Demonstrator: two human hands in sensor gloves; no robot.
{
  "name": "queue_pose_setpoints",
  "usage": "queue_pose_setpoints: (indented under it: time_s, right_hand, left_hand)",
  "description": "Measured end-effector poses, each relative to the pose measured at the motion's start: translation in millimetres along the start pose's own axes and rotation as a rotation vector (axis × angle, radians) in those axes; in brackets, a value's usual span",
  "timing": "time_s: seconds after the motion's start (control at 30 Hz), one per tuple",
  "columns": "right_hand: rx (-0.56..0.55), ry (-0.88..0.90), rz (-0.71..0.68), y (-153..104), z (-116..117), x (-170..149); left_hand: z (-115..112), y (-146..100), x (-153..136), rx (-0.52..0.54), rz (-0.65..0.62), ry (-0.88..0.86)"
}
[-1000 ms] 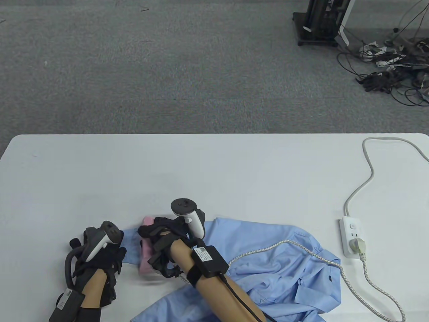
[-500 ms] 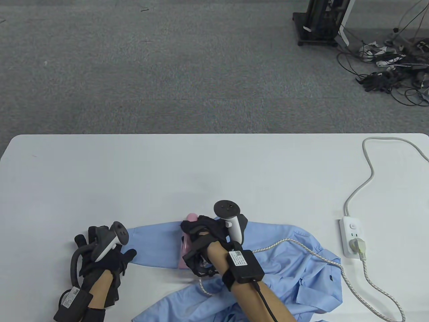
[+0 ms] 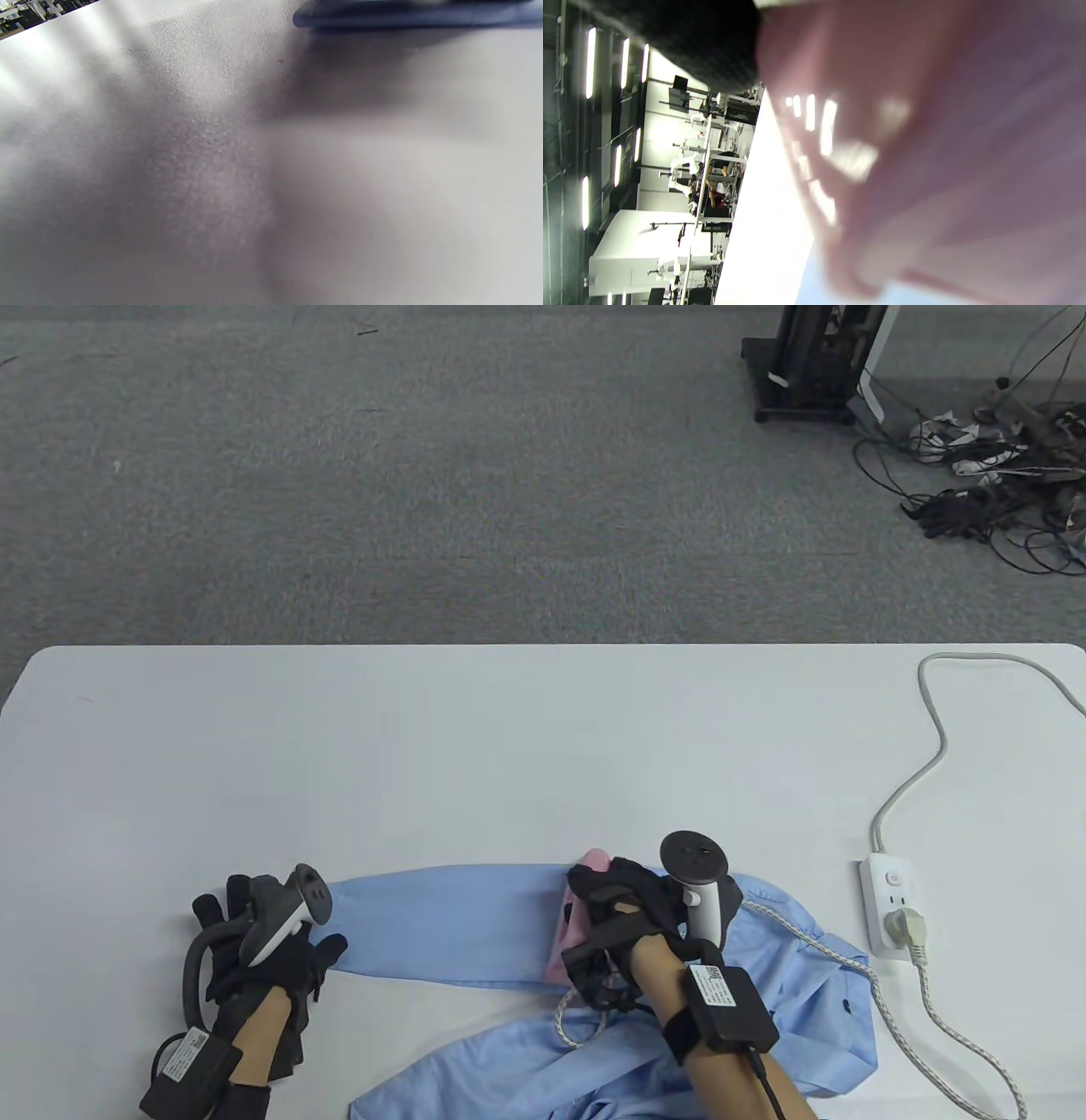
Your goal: Iron long-sleeve shirt with electric iron on table
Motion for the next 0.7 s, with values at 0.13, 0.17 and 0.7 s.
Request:
queue_pose_setpoints:
  time_s: [0.13,0.17,0.7]
  right_hand:
    - [-0.066,-0.038,0.024,-3,-35,-13]
    - [-0.085,-0.054,0.025,-5,-43,-15]
    - [-0.214,-0.113,0.145,-6,-145,-51]
  left_hand:
    - [0,0,0,0.002,0.001,0.000]
    - [0,-1,0,0.010,0.014,0.007]
    - [2,2,-10,-0.021,-0.043,-0.110]
Point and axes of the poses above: the tracker on the back of each hand, its own x axis roughly to the thumb side, its own y axis roughly from the wrist to the fingertips, z = x × y, the point moved 2 cm from there along y, roughly from the wrist to the fingertips, and after that the axes turned 8 degrees about -y, right-handed, at the moved point
